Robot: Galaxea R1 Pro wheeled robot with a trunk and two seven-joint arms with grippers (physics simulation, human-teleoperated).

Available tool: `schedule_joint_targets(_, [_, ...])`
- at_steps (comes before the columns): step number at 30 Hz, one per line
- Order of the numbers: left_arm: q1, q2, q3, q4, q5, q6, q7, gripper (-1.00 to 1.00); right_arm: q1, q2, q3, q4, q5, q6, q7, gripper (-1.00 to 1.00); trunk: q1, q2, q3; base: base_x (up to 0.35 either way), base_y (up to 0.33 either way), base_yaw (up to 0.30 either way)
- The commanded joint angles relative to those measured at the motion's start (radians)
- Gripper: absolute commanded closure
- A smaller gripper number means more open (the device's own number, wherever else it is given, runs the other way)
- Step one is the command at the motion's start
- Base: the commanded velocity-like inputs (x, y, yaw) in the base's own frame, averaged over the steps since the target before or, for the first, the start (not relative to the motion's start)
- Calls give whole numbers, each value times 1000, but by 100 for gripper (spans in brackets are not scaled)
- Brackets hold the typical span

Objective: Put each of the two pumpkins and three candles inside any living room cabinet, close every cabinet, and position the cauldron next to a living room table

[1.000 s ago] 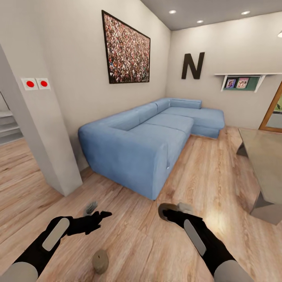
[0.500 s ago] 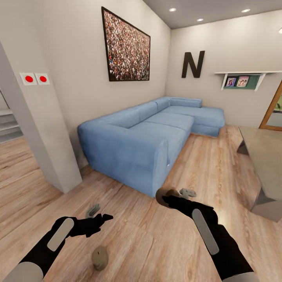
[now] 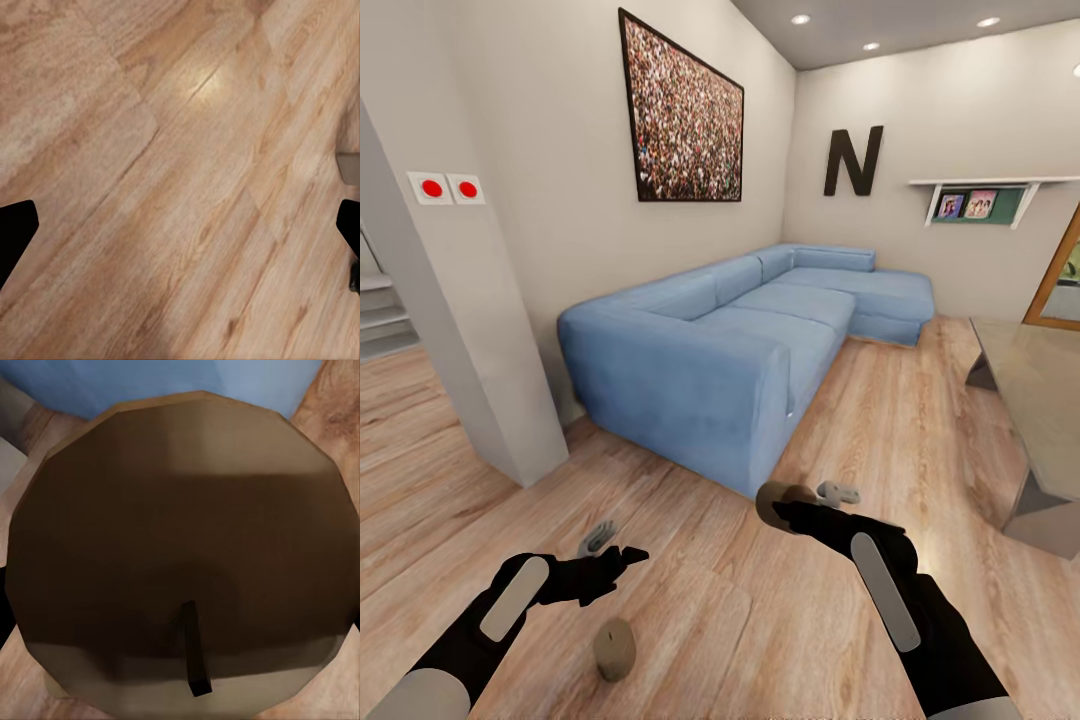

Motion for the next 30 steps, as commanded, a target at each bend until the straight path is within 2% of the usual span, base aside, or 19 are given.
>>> schedule_joint_targets(1, [-1,1,-2,0,-1,1,-2,-100,-1,-1,2,-2,-11,2,-10,100,4,-8,-4,0,0,0])
schedule_joint_targets(5, [-1,2,-2,0,-1,1,-2,-100,-1,-1,2,0,-20,2,-5,100,19,-36,-17,0,0,0])
schedule_joint_targets(10, [0,2,-2,0,-1,1,-2,-100,-1,-2,2,0,-61,1,-2,100,38,-71,-32,0,0,0])
schedule_joint_targets(18, [0,2,-3,0,0,0,6,-100,-1,-1,2,3,-69,0,2,100,66,-120,-58,0,0,0])
schedule_joint_targets(25, [-1,0,4,-1,1,-11,149,-100,-1,-1,2,7,-69,-1,2,100,69,-122,-85,0,0,0])
schedule_joint_targets(30, [-1,-1,4,-1,1,-27,182,-100,-1,0,2,11,-69,-1,3,100,71,-123,-105,0,0,0])
